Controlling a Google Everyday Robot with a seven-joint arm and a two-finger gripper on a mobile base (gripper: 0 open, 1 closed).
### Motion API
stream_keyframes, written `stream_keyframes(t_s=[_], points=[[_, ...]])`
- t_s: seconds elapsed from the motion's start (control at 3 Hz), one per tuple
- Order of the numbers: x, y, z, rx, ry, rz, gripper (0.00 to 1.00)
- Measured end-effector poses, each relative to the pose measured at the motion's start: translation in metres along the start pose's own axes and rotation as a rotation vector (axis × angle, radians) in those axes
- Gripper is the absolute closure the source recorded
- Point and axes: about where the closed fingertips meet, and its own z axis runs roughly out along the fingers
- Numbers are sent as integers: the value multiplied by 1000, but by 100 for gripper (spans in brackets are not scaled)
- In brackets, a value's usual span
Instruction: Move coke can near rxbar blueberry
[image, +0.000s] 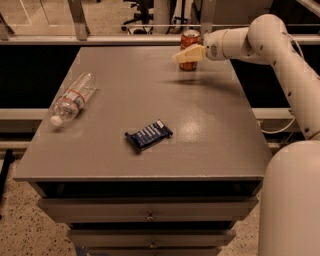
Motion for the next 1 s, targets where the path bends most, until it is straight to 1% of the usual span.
stream_keyframes(t_s=[0.33, 0.67, 1.0], points=[[1, 22, 20, -56, -12, 19, 33], [3, 27, 21, -58, -29, 12, 57], [-3, 28, 0, -52, -49, -17, 80]])
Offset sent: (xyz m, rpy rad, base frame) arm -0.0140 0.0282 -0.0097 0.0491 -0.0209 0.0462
